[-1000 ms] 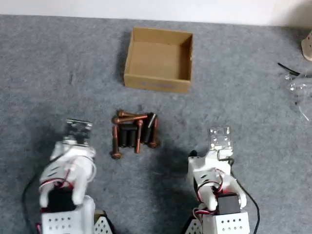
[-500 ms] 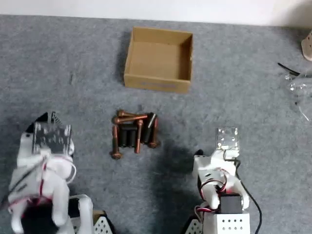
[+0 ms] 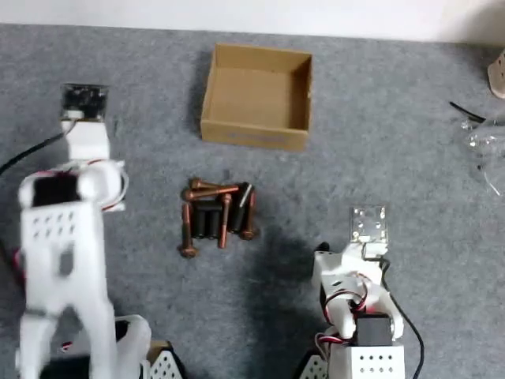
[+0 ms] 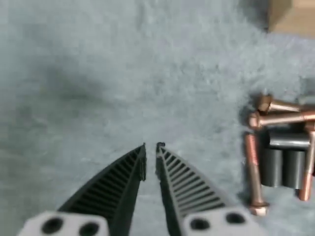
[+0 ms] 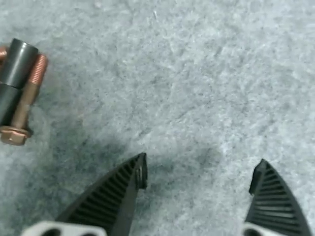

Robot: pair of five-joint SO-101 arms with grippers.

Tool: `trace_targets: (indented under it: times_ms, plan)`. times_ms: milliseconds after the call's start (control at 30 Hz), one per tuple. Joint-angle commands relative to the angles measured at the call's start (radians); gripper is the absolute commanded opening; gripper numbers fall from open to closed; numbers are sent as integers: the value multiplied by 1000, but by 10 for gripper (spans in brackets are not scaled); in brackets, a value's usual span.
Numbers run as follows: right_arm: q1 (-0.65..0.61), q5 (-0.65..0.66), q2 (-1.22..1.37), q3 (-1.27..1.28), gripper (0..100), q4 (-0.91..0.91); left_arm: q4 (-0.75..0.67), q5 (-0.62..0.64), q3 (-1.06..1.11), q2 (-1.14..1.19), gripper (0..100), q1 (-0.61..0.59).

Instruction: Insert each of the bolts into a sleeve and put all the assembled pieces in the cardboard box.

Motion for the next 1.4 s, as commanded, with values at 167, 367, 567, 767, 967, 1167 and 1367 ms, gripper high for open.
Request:
trace_targets:
  times_ms: [167,367,567,767,967,1167,1367]
  plan:
    - [13,6,-8,122,314,-24,-269,152,163,124,53,97]
    - [303,26,-8,-27,314,62,-459,153,349,124,53,93]
    - [248,152,-7,-67,314,76,-482,153,360,124,53,93]
    - [97,49,21,-191,314,30,-486,153,361,130,53,94]
    - [-54,-2,375,-354,313,-101,-523,153,381,125,53,94]
    - [-159,-153,843,-667,313,-151,-551,153,383,131,53,96]
    - [-274,-270,1159,-878,313,-237,-552,155,383,131,53,93]
